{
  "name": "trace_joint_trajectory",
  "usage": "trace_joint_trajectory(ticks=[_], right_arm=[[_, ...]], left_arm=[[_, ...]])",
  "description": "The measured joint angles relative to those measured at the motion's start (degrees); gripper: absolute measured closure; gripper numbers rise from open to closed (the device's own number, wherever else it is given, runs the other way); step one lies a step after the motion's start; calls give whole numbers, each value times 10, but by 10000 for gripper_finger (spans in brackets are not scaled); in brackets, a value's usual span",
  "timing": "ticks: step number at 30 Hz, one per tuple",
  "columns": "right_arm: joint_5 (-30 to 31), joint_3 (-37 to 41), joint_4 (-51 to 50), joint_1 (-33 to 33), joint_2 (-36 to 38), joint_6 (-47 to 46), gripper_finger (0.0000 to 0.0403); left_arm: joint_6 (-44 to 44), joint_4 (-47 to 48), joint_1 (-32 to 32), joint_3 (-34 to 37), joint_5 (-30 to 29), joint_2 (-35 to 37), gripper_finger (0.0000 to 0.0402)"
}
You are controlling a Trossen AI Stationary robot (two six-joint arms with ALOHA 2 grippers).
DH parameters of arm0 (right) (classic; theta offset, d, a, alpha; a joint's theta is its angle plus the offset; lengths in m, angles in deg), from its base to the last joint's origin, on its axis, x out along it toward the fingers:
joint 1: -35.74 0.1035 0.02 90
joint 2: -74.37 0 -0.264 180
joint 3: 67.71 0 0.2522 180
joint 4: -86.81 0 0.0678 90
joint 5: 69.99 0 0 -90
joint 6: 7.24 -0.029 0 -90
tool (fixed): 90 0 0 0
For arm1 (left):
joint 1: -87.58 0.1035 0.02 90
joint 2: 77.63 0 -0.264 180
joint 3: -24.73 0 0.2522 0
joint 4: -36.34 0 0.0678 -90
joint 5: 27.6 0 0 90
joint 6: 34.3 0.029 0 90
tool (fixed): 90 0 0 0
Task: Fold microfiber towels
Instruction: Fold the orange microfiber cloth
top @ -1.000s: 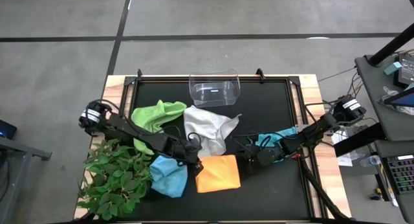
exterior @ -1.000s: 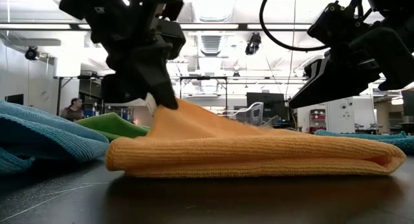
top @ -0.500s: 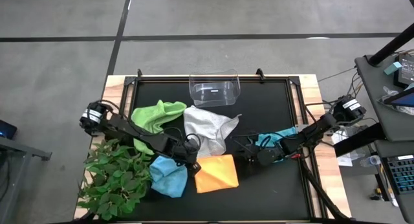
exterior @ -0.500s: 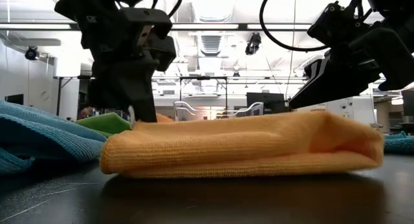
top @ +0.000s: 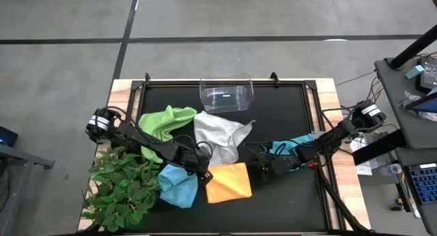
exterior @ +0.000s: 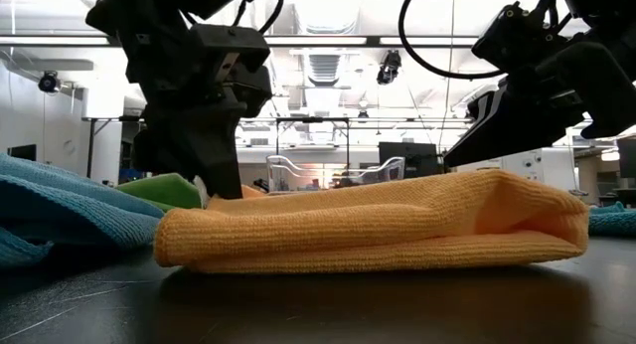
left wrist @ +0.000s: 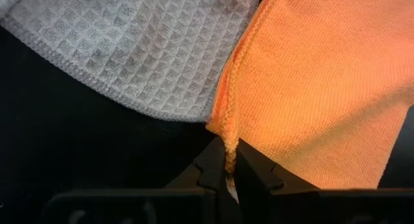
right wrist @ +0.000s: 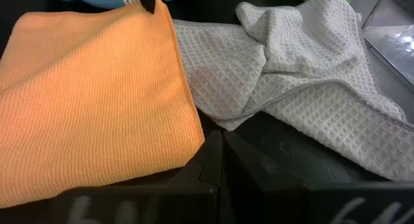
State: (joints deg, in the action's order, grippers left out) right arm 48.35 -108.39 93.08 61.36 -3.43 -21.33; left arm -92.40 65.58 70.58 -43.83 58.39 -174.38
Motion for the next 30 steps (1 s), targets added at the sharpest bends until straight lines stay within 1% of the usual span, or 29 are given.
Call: trace_joint_trajectory(ticks=[4, 7, 15, 19, 21, 23, 26, 30], right_arm=[[-2, 0, 0, 0, 0, 0, 394], [-2, 0, 0, 0, 0, -3, 394], [-2, 0, 5, 0, 0, -5, 394], [-3, 1, 19, 0, 0, -4, 394], [-4, 1, 37, 0, 0, 5, 394], [-20, 1, 61, 0, 0, 20, 394], [-41, 1, 115, 0, -8, 53, 394], [-47, 0, 197, 0, -42, 99, 394]], left_arm=[[4, 0, 0, 0, 1, 0, 387], [4, 0, 0, 0, 5, 0, 373], [3, 0, 0, 0, 5, 0, 288], [4, 1, 0, 0, 13, 4, 257], [4, 4, 2, -2, 28, 14, 248], [4, 5, 4, -5, 45, 26, 245], [4, 1, 5, -6, 50, 47, 244], [2, -58, -17, -5, 49, 62, 244]])
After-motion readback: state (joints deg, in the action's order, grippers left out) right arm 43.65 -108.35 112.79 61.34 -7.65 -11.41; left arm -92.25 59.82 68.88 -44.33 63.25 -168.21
